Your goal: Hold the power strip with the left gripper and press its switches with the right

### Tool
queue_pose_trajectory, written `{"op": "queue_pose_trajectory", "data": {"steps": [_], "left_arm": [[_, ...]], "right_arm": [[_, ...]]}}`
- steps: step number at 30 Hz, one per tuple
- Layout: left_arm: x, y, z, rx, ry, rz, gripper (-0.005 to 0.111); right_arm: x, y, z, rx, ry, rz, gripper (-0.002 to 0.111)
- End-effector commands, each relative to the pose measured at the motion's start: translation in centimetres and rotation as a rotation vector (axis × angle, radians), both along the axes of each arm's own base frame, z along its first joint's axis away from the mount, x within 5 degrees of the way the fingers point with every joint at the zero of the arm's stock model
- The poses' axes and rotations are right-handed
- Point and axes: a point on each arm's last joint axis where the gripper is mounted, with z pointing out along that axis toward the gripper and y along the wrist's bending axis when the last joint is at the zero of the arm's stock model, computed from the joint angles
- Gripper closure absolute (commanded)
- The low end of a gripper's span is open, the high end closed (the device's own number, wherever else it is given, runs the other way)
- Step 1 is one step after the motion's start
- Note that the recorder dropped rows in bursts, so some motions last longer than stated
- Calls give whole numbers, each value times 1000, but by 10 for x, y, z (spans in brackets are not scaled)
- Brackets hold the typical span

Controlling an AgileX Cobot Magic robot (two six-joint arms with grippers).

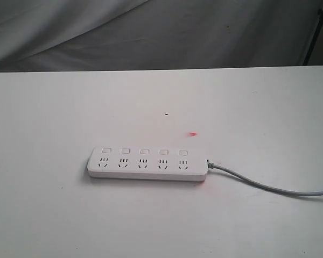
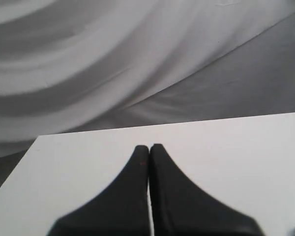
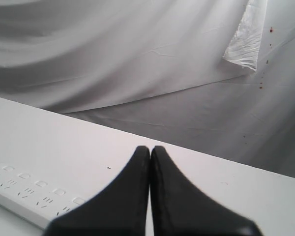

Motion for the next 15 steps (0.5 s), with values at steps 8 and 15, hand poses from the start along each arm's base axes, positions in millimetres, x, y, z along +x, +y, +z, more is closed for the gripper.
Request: {"op": "queue_pose_trajectory", "data": {"steps": [8, 15], "left_arm": [[-17, 4, -101, -49, -256, 60, 106], [-21, 1, -148, -105, -207, 18, 106]], "right_arm": [[0, 0, -1, -10, -2, -6, 108], [0, 0, -1, -10, -2, -6, 108]]}}
